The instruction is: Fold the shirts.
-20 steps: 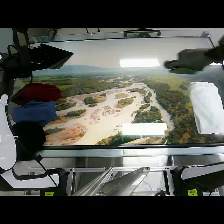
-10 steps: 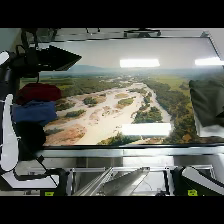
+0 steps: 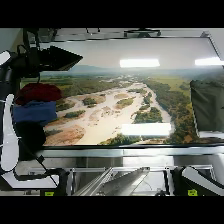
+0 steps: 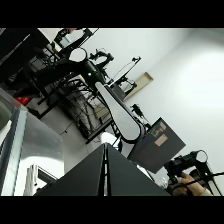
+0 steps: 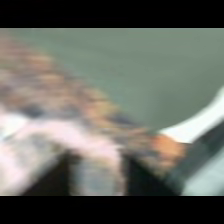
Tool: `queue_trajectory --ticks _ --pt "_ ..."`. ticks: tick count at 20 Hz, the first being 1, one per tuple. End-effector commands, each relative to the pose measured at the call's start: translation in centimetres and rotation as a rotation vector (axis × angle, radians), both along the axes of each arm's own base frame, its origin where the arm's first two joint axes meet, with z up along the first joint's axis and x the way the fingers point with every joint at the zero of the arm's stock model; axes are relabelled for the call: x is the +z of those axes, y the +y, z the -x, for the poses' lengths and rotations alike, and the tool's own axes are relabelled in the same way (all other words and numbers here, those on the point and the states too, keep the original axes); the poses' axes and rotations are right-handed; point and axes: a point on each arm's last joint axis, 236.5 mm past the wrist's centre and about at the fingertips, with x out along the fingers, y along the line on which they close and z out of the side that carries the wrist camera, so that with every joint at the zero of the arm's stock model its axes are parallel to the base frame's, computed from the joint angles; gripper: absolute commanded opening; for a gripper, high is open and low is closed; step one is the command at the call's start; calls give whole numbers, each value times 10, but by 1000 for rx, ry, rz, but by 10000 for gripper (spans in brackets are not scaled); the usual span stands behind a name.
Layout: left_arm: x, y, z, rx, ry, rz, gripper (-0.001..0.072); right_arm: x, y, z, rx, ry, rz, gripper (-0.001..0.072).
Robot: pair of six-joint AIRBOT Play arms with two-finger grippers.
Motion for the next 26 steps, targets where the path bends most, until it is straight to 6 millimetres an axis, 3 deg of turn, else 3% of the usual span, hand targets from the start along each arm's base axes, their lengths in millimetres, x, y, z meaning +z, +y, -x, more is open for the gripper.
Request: queue_trajectory --ticks 1,4,7,10,12,14,17,26 --pt "1 2 -6 25 11 -3 1 78 59 -55 160 -261 -26 18" --pt "-19 -2 0 49 -17 -135 0 82 128 -67 420 -291 33 17" --pt "-50 -12 27 95 -8 -284 1 63 211 -56 644 -309 52 15" --pt "-112 -19 75 129 52 -447 2 19 290 -10 872 -316 37 16" --pt "-159 -18 105 170 117 -522 2 -20 319 27 954 -265 1 16" --pt "-197 -12 122 248 192 -549 3 -47 329 45 978 -224 -19 18" --pt "-225 -7 141 296 233 -554 4 -55 330 43 966 -222 -21 17" --pt "-219 0 154 393 181 -526 4 -55 329 42 964 -223 -19 17"
